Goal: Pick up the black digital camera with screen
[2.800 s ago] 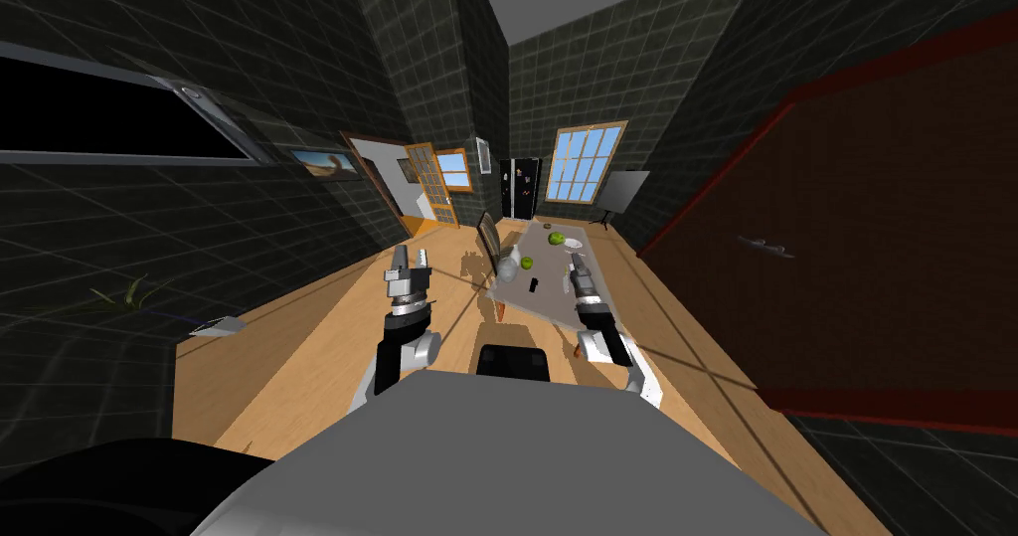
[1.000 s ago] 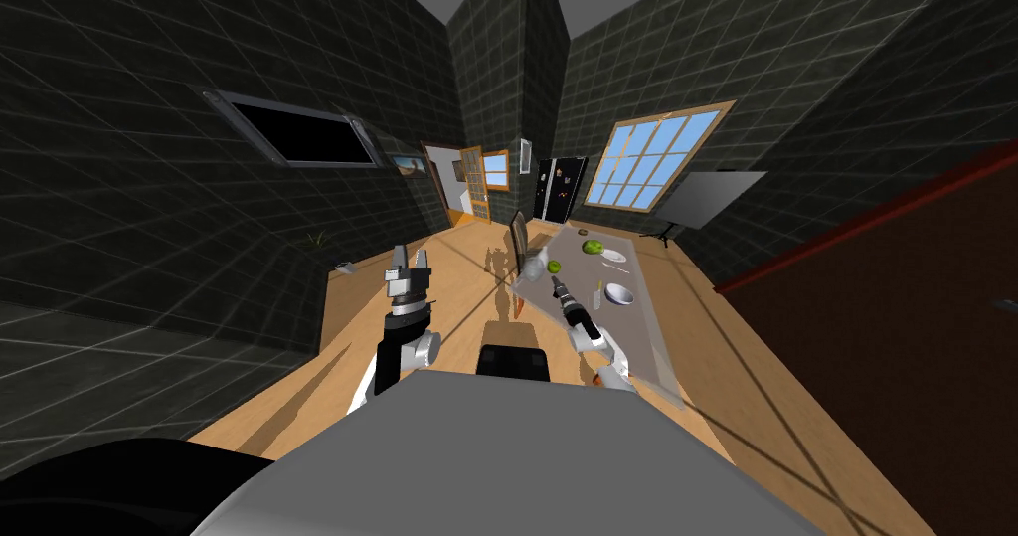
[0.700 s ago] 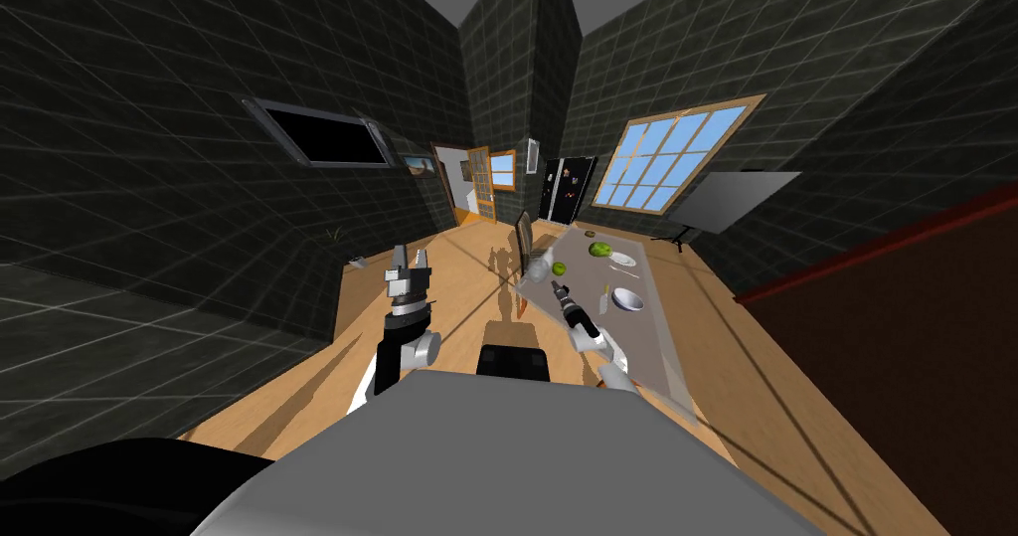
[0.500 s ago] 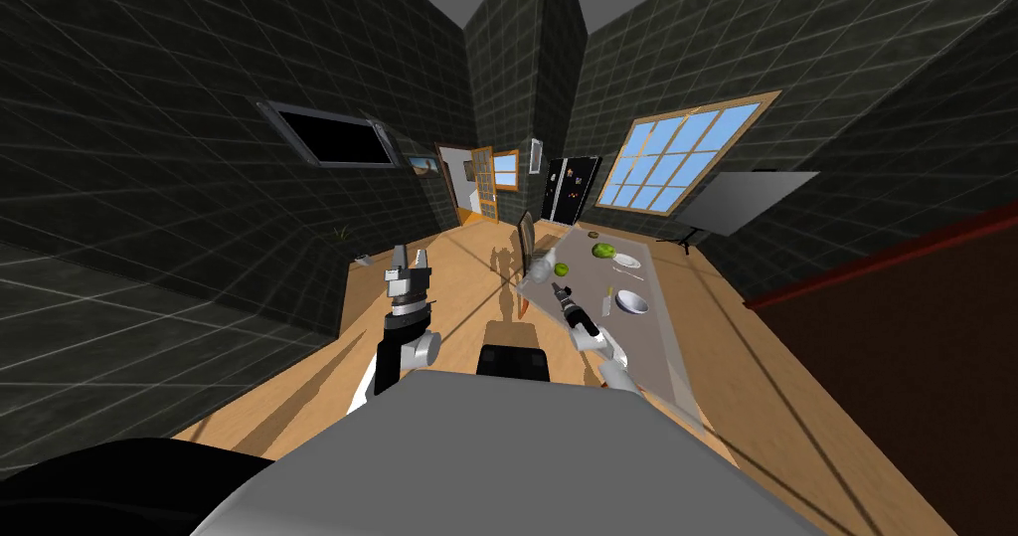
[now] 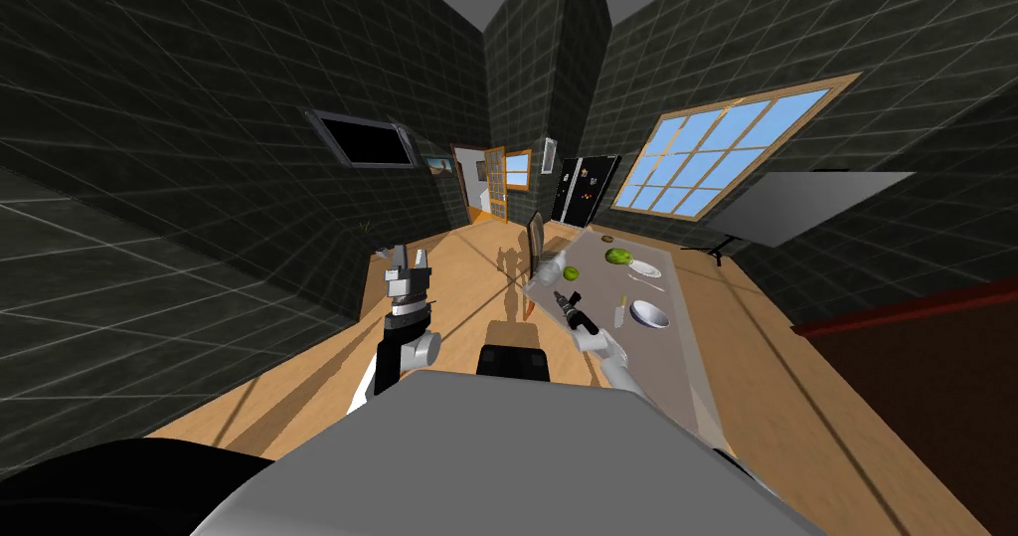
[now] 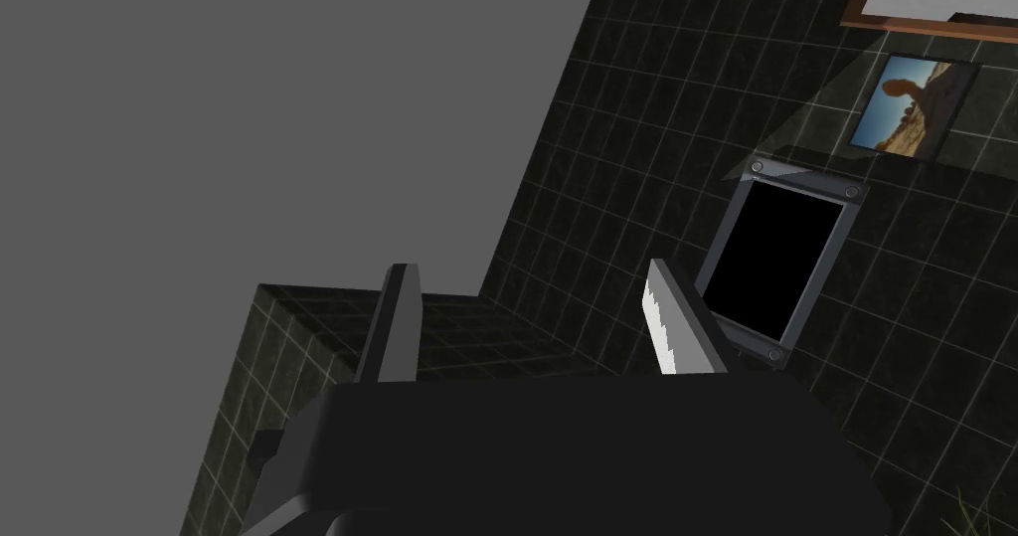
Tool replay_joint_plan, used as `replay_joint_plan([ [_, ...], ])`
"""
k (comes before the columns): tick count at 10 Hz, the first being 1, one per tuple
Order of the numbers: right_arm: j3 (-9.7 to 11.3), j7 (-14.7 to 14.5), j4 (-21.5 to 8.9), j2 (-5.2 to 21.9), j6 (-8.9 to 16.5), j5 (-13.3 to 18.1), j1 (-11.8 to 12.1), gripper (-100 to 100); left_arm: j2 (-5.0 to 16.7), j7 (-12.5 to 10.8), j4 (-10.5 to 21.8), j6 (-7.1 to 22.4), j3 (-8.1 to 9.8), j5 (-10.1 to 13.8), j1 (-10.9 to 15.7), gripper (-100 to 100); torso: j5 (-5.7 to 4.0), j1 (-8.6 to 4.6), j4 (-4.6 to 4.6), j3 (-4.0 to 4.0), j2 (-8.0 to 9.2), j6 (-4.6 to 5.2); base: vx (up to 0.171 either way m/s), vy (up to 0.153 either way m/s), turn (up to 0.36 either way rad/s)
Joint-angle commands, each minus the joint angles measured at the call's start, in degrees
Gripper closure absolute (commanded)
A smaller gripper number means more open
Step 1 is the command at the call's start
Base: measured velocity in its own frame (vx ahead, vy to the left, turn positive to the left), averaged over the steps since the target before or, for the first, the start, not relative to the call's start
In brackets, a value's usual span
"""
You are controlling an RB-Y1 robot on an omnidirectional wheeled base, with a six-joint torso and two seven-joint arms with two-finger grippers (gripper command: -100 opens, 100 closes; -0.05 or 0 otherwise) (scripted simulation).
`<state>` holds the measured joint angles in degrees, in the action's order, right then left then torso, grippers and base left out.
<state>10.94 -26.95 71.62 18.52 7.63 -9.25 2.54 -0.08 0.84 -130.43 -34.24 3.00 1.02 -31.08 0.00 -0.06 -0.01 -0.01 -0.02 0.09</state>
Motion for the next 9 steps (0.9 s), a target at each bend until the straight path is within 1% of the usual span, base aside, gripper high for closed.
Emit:
replay_joint_plan([
  [1, 0.4, -1.8, -2.9, 1.2, 2.9, -2.1, -1.3, -100, 0.0, 0.0, 0.0, 0.0, 0.00, 0.0, 0.0, 0, 0.00, 0.00, 0.00, 0.00, 0.00, 0.00, 0.017, 0.008, 0.258],
  [2, 0.4, -1.8, -4.3, 1.2, 3.1, -2.1, -1.3, -100, 0.0, 0.0, 0.0, 0.0, 0.00, 0.0, 0.0, 0, 0.00, 0.01, 0.01, 0.00, -0.02, -0.05, 0.015, -0.001, 0.105],
  [3, 0.8, -3.3, -6.1, 2.3, 5.1, -4.2, -2.6, -100, 0.0, 0.0, 0.0, 0.0, 0.00, 0.0, 0.0, 0, 0.00, -0.03, 0.00, -0.01, -0.01, 0.01, 0.015, 0.001, 0.190],
  [4, 0.8, -3.3, -8.2, 2.3, 5.3, -4.2, -2.6, -100, 0.0, 0.0, 0.0, 0.0, 0.00, 0.0, 0.0, 0, 0.00, -0.02, 0.01, -0.01, -0.03, -0.04, 0.017, -0.003, 0.120],
  [5, 1.2, -4.7, -10.7, 3.4, 6.9, -6.3, -4.0, -100, 0.0, 0.0, 0.0, 0.0, 0.00, 0.0, 0.0, 0, -0.01, -0.02, -0.01, -0.01, -0.02, 0.01, 0.022, -0.001, 0.194],
  [6, 1.2, -4.7, -11.9, 3.4, 7.4, -6.3, -4.0, -100, 0.0, 0.0, 0.0, 0.0, 0.00, 0.0, 0.0, 0, 0.00, -0.01, 0.00, -0.02, -0.05, -0.04, 0.021, -0.005, 0.133],
  [7, 1.5, -6.1, -13.4, 4.7, 9.6, -8.4, -5.3, -100, 0.0, 0.0, 0.0, 0.0, 0.00, 0.0, 0.0, 0, 0.00, -0.03, 0.00, -0.01, -0.03, 0.01, 0.026, -0.004, 0.221],
  [8, 1.5, -6.1, -13.9, 4.7, 9.6, -8.4, -5.3, -100, 0.0, 0.0, 0.0, 0.0, 0.00, 0.0, 0.0, 0, 0.00, -0.03, 0.00, -0.02, -0.05, -0.03, 0.021, -0.010, 0.101],
  [9, 1.5, -6.1, -15.5, 4.7, 9.6, -8.4, -5.3, -100, 0.0, 0.0, 0.0, 0.0, 0.00, 0.0, 0.0, 0, 0.00, -0.04, 0.00, -0.02, -0.04, 0.01, 0.010, -0.007, -0.013],
])
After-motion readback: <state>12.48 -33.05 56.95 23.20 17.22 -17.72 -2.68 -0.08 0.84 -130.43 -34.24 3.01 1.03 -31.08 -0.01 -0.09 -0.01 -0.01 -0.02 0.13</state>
